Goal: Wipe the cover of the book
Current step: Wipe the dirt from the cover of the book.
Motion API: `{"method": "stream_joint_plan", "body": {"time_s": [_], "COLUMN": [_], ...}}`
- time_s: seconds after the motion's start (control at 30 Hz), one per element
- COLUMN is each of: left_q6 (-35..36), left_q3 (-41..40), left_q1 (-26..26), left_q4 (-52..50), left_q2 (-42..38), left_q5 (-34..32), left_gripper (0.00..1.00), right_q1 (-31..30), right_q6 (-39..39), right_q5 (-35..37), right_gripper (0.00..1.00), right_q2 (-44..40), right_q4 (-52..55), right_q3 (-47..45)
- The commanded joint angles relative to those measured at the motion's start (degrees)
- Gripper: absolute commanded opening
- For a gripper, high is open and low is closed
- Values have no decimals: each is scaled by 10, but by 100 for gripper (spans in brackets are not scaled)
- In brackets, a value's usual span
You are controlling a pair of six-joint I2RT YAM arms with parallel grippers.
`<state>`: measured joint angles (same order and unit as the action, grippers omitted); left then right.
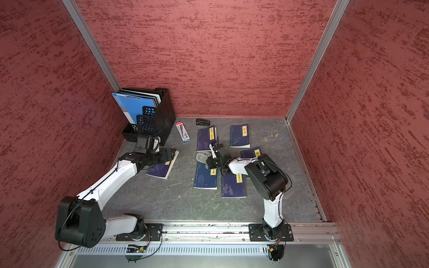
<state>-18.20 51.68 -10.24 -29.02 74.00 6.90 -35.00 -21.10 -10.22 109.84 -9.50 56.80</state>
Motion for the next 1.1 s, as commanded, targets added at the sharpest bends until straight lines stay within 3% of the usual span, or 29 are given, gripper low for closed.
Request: {"method": "stream_joint_plan", "body": {"time_s": [0.0, 0.4, 0.53, 0.93, 1.07], "left_q6": [2, 8, 9, 6, 7], "left_q3": [27, 41, 45, 45, 42], "left_q1": [-7, -12, -14, -22, -25], "left_q4": [-7, -2, 1, -4, -1], "left_q2": [4, 26, 31, 25, 32], "left_q5": [-13, -17, -18, -15, -13], "left_gripper": [100, 100, 100, 100, 100], "right_q1": [-4, -133, -130, -2, -10], "right_q6": [22, -98, -99, 7, 11], "right_q5": [26, 8, 27, 71, 47], "right_gripper": [18, 18, 19, 19, 19], "right_q2": [1, -141, -147, 9, -21], "right_q4": [92, 101, 99, 93, 96], "right_q3": [-31, -207, -217, -46, -66]}}
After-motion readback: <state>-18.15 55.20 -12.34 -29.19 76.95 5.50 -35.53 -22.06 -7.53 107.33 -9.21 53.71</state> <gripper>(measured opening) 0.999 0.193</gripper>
